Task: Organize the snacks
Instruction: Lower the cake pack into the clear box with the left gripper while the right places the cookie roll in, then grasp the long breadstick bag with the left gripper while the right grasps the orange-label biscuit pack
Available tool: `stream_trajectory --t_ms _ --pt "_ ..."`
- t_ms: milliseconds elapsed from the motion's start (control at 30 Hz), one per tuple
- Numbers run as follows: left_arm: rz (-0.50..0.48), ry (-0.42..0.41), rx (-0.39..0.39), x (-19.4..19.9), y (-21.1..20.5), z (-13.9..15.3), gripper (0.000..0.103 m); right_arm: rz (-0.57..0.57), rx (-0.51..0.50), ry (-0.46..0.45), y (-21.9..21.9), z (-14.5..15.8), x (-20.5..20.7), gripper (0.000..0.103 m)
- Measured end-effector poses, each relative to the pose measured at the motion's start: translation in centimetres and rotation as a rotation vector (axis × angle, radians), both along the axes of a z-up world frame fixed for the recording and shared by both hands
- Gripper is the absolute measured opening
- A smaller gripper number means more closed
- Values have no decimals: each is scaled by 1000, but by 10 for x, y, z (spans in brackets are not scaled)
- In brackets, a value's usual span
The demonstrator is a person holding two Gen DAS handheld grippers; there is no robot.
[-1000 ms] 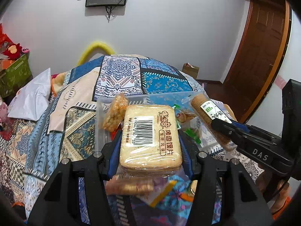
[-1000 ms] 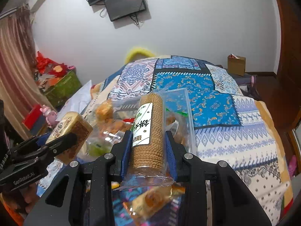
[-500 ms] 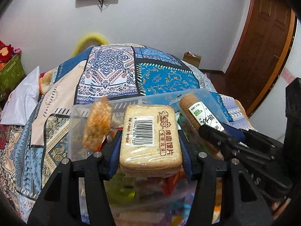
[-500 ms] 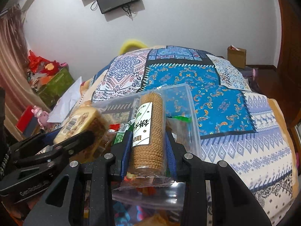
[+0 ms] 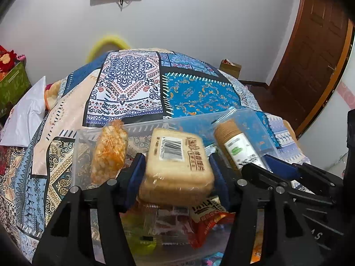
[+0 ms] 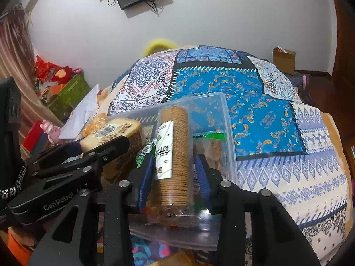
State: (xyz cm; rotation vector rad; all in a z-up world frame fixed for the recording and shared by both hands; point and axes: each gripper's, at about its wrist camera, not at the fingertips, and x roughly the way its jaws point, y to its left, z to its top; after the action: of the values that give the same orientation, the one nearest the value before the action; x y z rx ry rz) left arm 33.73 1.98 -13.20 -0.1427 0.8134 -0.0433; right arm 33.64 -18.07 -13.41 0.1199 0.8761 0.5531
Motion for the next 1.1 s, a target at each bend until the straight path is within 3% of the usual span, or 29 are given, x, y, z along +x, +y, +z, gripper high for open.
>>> stream_trajectory --t_ms 100,367,633,1100 --pt "3 -23 -1 -9 1 10 63 -16 14 -13 -5 6 -4 48" --pt "-13 -65 30 -48 1 39 68 2 -4 -64 -9 31 -27 50" --pt "-31 -57 60 -105 2 44 74 16 -68 -126 -15 46 -67 62" --pt "-1 79 43 -142 18 -18 76 13 -161 30 -15 -22 -94 62"
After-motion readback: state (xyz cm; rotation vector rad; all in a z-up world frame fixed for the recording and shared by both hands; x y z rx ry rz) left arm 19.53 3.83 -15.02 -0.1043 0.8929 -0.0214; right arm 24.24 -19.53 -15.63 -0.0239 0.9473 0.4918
